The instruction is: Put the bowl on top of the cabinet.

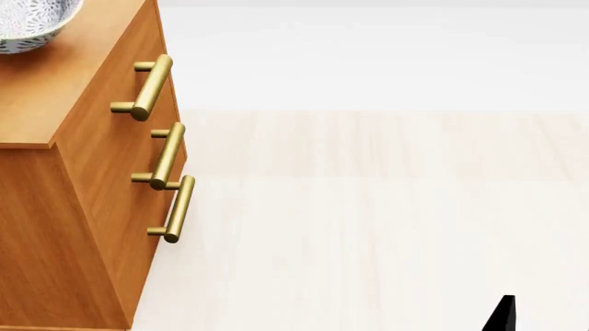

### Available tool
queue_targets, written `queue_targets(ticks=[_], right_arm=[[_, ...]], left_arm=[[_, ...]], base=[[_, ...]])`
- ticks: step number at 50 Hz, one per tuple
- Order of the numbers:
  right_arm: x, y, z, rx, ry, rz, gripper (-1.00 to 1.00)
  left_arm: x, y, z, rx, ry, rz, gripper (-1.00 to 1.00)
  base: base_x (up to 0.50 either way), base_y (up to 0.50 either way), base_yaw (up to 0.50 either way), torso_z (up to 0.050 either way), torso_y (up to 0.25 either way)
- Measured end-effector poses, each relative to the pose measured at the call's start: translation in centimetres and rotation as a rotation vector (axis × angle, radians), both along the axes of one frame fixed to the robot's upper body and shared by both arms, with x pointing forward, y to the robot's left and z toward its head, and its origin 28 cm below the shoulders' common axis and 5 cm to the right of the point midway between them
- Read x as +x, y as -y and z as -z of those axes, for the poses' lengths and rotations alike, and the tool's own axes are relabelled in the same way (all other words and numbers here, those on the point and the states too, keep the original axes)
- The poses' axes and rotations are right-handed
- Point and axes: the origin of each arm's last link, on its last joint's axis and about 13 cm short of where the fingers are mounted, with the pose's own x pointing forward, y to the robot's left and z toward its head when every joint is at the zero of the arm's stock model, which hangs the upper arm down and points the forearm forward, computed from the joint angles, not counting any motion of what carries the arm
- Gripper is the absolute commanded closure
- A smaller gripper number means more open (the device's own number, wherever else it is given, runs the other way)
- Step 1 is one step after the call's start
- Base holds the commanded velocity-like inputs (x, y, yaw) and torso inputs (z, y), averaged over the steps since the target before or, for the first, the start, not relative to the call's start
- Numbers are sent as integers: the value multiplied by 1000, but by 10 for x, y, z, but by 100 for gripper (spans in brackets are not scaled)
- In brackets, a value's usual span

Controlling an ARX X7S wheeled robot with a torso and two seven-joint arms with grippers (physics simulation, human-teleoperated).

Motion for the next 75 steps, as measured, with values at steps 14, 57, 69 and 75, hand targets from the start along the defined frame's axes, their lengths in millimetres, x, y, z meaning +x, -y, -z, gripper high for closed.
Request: queue_targets(ticks=[14,57,69,75], right_arm=[[0,0,0,-1,0,-1,-100],[0,-3,0,-13,-1,-8,-100],[1,-4,1,-16,-1,-10,-100],[1,-4,1,-17,-2,-12,-100]], left_arm=[[0,-1,1,28,5,-2,-100],[-31,17,-53,199,73,-13,-100],[-43,28,-75,311,95,-34,-100],[-47,33,-83,368,103,-49,-100]], base=[[0,0,0,0,0],[0,0,0,0,0],[0,0,0,0,0],[0,0,0,0,0]])
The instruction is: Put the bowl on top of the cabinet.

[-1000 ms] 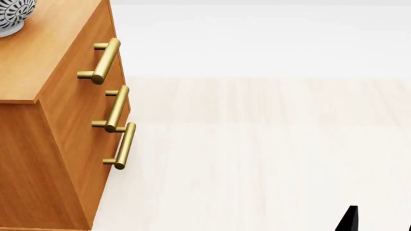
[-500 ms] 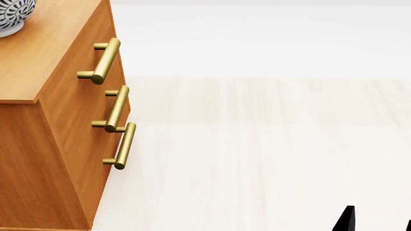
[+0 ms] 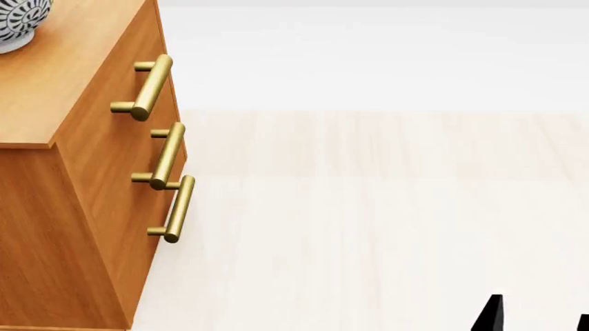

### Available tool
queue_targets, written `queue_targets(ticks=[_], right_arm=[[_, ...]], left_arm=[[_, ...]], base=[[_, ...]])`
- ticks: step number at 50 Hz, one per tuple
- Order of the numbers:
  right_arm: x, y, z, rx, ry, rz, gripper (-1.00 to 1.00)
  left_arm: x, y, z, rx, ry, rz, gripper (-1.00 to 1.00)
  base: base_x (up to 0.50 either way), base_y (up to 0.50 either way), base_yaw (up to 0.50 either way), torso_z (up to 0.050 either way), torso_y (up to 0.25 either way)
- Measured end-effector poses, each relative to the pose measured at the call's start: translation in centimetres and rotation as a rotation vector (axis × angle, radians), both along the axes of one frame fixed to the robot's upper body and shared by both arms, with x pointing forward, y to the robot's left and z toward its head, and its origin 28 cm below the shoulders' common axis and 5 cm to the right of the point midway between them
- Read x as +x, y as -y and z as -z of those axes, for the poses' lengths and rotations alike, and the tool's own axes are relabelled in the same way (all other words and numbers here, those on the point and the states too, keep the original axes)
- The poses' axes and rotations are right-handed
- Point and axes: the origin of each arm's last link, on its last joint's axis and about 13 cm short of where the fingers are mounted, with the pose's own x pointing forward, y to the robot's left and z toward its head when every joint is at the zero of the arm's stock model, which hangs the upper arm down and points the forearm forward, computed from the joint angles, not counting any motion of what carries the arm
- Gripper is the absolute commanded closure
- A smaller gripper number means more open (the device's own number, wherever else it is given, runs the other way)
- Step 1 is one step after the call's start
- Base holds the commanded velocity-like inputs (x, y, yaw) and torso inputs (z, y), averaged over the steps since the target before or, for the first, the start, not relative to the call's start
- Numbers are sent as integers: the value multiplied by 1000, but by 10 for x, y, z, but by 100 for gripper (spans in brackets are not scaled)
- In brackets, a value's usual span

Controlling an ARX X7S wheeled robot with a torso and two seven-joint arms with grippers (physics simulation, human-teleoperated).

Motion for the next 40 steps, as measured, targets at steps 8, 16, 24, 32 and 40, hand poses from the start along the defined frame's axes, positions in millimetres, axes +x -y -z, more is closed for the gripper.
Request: queue_targets(ticks=[8,16,24,32,40], right_arm=[[0,0,0,0,-1,-1,-100],[0,0,0,1,-1,-1,-100],[0,0,0,1,0,-1,-100],[0,0,0,0,1,-2,-100],[0,0,0,0,2,-2,-100]], left_arm=[[-3,9,-8,69,17,-3,-100],[-6,20,-15,163,28,-11,-100],[-10,30,-21,242,49,-7,-100],[-14,41,-28,326,71,-13,-100],[-20,52,-34,390,92,-13,-100]], base=[[0,0,0,0,0],[0,0,0,0,0],[0,0,0,0,0],[0,0,0,0,0],[0,0,0,0,0]])
